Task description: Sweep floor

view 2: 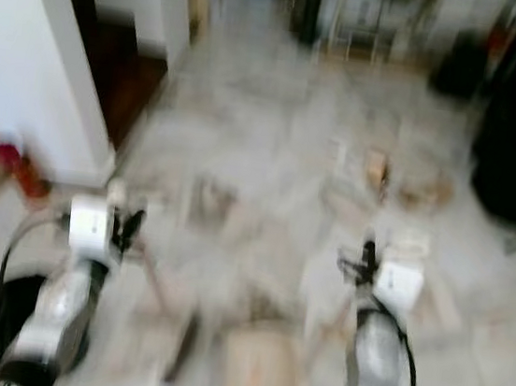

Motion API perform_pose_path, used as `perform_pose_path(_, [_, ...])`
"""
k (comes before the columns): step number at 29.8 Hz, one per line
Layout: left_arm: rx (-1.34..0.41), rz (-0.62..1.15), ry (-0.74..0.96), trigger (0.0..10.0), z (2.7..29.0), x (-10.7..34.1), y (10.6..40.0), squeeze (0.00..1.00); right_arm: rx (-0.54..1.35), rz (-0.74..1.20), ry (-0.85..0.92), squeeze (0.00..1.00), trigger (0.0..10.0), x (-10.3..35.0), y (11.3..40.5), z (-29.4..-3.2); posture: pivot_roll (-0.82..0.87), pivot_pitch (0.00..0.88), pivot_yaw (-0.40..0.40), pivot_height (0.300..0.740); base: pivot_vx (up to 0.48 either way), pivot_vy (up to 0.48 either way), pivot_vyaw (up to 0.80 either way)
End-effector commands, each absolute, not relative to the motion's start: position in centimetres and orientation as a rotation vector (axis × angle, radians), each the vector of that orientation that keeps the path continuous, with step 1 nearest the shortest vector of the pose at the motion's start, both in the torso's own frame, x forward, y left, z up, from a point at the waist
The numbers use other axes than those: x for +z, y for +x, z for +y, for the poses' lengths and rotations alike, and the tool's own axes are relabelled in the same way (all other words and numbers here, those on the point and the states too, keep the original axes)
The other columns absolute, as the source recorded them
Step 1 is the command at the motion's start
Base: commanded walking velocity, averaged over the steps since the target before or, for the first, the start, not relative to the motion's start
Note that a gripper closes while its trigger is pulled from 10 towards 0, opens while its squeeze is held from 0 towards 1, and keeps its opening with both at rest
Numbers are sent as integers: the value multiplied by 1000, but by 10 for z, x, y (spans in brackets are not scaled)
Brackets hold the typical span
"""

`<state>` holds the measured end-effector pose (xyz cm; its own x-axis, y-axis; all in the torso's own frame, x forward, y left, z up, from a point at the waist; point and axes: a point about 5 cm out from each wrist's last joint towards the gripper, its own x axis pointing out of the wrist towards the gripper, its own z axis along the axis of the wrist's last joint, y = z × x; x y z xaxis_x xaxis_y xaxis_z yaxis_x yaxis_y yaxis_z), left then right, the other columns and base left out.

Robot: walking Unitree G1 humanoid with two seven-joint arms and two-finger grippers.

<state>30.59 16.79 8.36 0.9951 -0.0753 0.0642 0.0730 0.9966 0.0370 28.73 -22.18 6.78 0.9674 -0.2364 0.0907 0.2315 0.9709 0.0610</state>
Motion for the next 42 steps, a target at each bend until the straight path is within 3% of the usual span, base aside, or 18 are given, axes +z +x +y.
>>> perform_pose_path(1, [-116, -132, 17, 10000, 154, 98, 312, 0, -271, -132, 20, 0, 10000, 74, 285, -234, -61, 0, 61, 740, 368, 0, 0])
perform_pose_path(42, [-108, -134, 7, 10000, 152, 101, 317, 0, -279, -132, 23, 0, 10000, 77, 289, -234, -69, 0, 58, 740, 360, 0, -91])
